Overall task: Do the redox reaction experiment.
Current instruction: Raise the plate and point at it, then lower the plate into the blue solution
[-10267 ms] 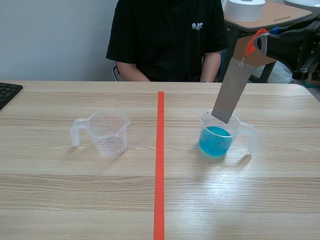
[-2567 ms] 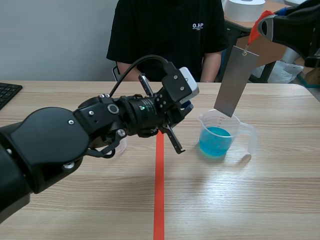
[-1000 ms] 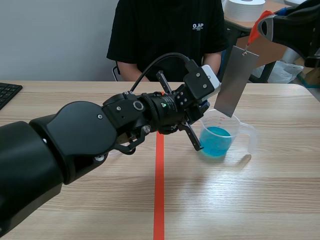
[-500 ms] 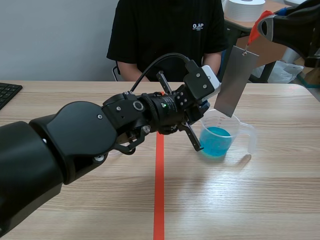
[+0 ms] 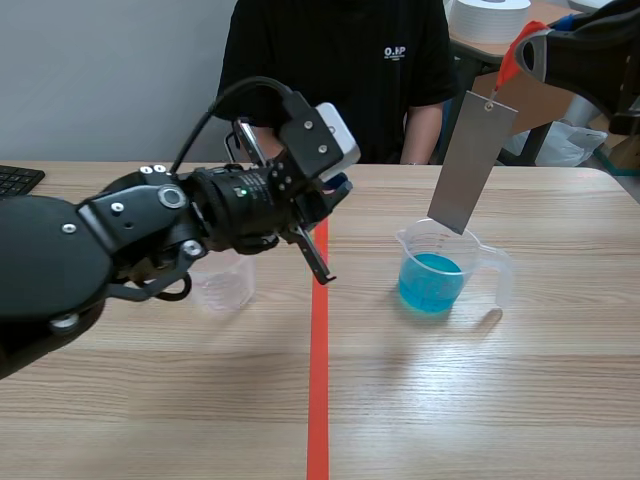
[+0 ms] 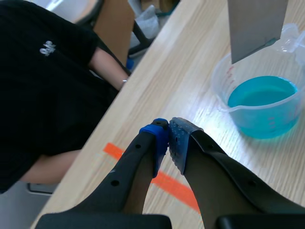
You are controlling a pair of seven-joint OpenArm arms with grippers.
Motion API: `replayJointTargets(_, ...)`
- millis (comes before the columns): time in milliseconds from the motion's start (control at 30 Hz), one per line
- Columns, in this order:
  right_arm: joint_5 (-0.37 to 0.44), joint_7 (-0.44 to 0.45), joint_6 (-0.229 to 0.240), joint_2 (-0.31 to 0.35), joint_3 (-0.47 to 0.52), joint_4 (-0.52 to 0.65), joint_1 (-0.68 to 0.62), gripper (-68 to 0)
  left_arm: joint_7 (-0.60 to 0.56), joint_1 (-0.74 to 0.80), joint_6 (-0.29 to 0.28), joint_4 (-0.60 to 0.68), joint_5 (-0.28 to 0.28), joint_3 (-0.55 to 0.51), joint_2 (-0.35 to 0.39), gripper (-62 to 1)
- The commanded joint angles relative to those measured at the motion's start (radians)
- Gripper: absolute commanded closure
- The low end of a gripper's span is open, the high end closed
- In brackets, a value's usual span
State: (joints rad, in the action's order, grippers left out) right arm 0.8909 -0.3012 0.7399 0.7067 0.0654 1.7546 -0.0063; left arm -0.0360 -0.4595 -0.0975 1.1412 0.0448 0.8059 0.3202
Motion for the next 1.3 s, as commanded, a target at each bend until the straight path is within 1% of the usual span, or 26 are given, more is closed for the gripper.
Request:
replayJointTargets(0,0.015,0.014,0.006,0.019,0.014,0.012,0.018,-1.5,-0.015,0.036,0.009,0.061,-0.027,-0.028,0.057,-4.7)
replayJointTargets(67,0.015,0.014,0.006,0.019,0.014,0.012,0.018,-1.5,-0.015,0.091,0.010,0.130,-0.045,-0.054,0.133,-4.7)
replayJointTargets(100,0.015,0.014,0.006,0.019,0.014,0.012,0.018,-1.5,-0.015,0.122,0.020,0.162,-0.058,-0.069,0.172,-4.7)
replayJointTargets(233,0.015,0.014,0.006,0.019,0.014,0.012,0.018,-1.5,-0.019,0.275,0.079,0.282,-0.143,-0.154,0.335,-4.7)
replayJointTargets(333,0.015,0.011,0.006,0.019,0.014,0.012,0.018,-1.5,-0.025,0.425,0.113,0.350,-0.209,-0.244,0.444,-4.7)
replayJointTargets(400,0.015,0.011,0.006,0.019,0.014,0.012,0.018,-1.5,-0.042,0.535,0.136,0.375,-0.234,-0.310,0.497,-4.7)
replayJointTargets(433,0.015,0.011,0.006,0.019,0.014,0.012,0.018,-1.5,-0.050,0.592,0.148,0.383,-0.251,-0.344,0.517,-4.7)
replayJointTargets(500,0.015,0.011,0.006,0.019,0.014,0.012,0.018,-1.5,-0.059,0.708,0.167,0.393,-0.268,-0.416,0.542,-4.7)
replayJointTargets(600,0.014,0.009,0.006,0.019,0.014,0.012,0.018,-1.5,-0.074,0.886,0.189,0.394,-0.270,-0.520,0.544,-4.7)
replayJointTargets(700,0.014,0.007,0.006,0.019,0.014,0.011,0.018,-1.5,-0.121,1.056,0.191,0.394,-0.270,-0.605,0.538,-4.7)
replayJointTargets(767,0.010,0.005,0.006,0.019,0.014,0.008,0.018,-1.5,-0.145,1.155,0.192,0.393,-0.270,-0.658,0.517,-4.7)
replayJointTargets(867,0.010,0.004,0.006,0.017,0.014,0.002,0.018,-1.5,-0.154,1.269,0.192,0.393,-0.270,-0.730,0.463,-4.7)
replayJointTargets(1033,0.010,0.005,0.006,0.013,0.012,-0.002,0.018,-1.5,-0.151,1.378,0.193,0.393,-0.269,-0.801,0.372,-4.7)
replayJointTargets(1267,-0.002,0.013,0.006,-0.011,0.010,-0.049,0.018,-1.5,-0.142,1.469,0.193,0.393,-0.269,-0.827,0.285,-4.7)
